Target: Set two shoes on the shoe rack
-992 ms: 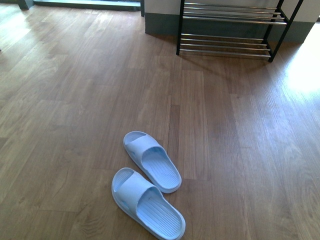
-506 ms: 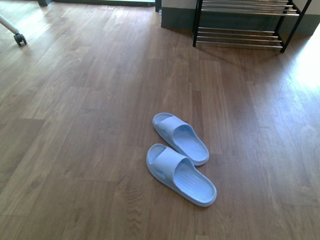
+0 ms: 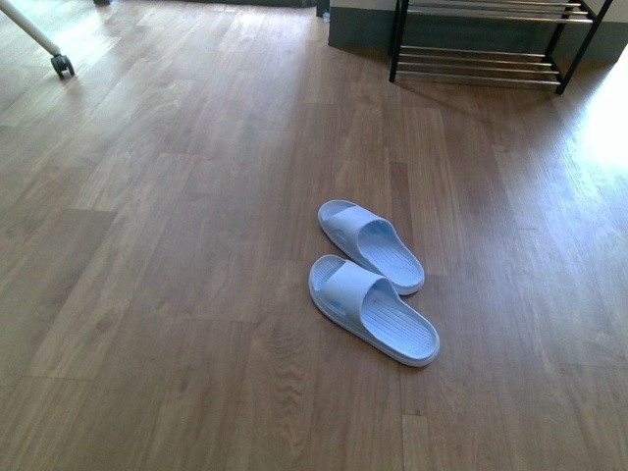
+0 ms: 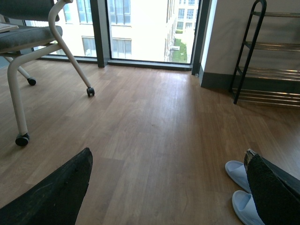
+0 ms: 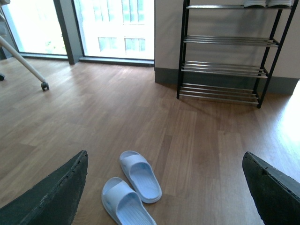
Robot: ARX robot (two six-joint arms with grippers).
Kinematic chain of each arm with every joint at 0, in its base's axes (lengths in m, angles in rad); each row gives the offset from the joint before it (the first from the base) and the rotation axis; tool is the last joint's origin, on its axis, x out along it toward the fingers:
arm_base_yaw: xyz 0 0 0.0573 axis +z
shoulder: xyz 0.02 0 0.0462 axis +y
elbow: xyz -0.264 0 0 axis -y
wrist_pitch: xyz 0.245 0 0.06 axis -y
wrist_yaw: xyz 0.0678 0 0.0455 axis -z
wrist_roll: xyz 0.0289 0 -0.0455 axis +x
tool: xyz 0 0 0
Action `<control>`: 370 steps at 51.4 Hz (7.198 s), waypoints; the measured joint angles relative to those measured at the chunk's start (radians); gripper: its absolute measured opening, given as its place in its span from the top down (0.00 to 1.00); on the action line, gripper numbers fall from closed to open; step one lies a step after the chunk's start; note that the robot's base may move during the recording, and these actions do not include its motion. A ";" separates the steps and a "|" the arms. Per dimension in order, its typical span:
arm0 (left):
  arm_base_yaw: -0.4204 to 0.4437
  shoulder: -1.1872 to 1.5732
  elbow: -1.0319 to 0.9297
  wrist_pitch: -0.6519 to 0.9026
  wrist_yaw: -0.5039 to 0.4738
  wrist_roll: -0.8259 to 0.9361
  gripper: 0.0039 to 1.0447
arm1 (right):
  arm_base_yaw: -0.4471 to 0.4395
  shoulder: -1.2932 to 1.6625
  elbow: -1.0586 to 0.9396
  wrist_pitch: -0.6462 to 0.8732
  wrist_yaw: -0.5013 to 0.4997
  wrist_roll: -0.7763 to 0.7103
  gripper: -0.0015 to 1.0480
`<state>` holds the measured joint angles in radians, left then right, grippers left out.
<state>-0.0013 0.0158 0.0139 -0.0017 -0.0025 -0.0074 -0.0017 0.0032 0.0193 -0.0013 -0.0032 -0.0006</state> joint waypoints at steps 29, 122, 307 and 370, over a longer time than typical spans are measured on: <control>0.000 0.000 0.000 0.000 0.003 0.000 0.09 | 0.000 0.000 0.000 0.000 0.004 0.000 0.09; 0.000 0.000 0.000 0.000 0.003 0.000 0.09 | -0.210 1.044 0.186 0.621 -0.185 -0.120 0.09; 0.000 0.000 0.000 0.000 0.003 0.000 0.09 | 0.128 2.918 1.220 0.915 -0.095 -0.386 0.09; 0.000 0.000 0.000 0.000 0.003 0.000 0.09 | 0.119 2.993 1.264 0.908 0.010 -0.308 0.99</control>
<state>-0.0010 0.0158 0.0139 -0.0013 0.0002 -0.0074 0.1169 2.9967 1.2831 0.9066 0.0067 -0.3084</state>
